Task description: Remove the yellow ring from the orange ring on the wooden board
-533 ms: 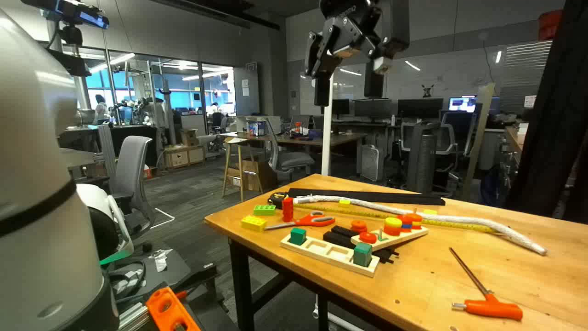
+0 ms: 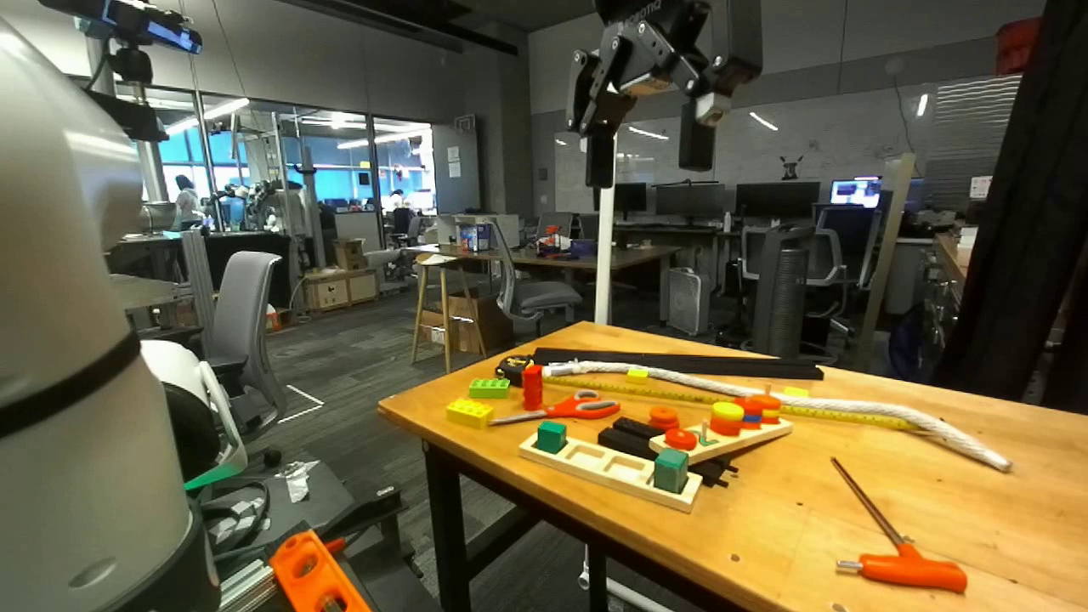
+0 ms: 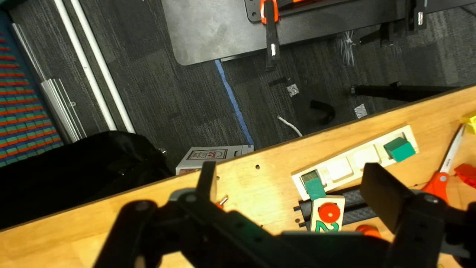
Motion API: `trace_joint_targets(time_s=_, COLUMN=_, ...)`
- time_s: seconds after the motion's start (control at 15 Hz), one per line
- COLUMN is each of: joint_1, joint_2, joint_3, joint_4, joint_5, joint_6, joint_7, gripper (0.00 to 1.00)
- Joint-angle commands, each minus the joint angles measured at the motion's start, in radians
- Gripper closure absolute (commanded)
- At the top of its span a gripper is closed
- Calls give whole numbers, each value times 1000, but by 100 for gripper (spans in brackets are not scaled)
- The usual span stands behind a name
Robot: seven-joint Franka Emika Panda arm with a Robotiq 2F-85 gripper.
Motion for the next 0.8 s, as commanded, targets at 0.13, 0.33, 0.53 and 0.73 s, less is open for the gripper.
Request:
trace_joint_targets(time_s=0.13, joint_1=17, joint_2=34, joint_3=-1, joint_4=17, joint_5=-5, joint_6=27, joint_7=3, gripper=0)
trace_joint_targets(time_s=0.33, joint_1=38, joint_2=81, joint_3=10, joint_4=35, joint_5=2, joint_6=103, joint_7=5, gripper=0)
trace_joint_targets(time_s=0.53, joint_1=67, joint_2=162, joint_3=23, joint_4=64, joint_5=24, joint_6=231, joint_7=12, gripper=0)
trace_joint_targets(time_s=0.73, joint_1=95, joint_2=276, joint_3=31, joint_4=114, joint_5=77, joint_6=353, joint_7=29, gripper=0)
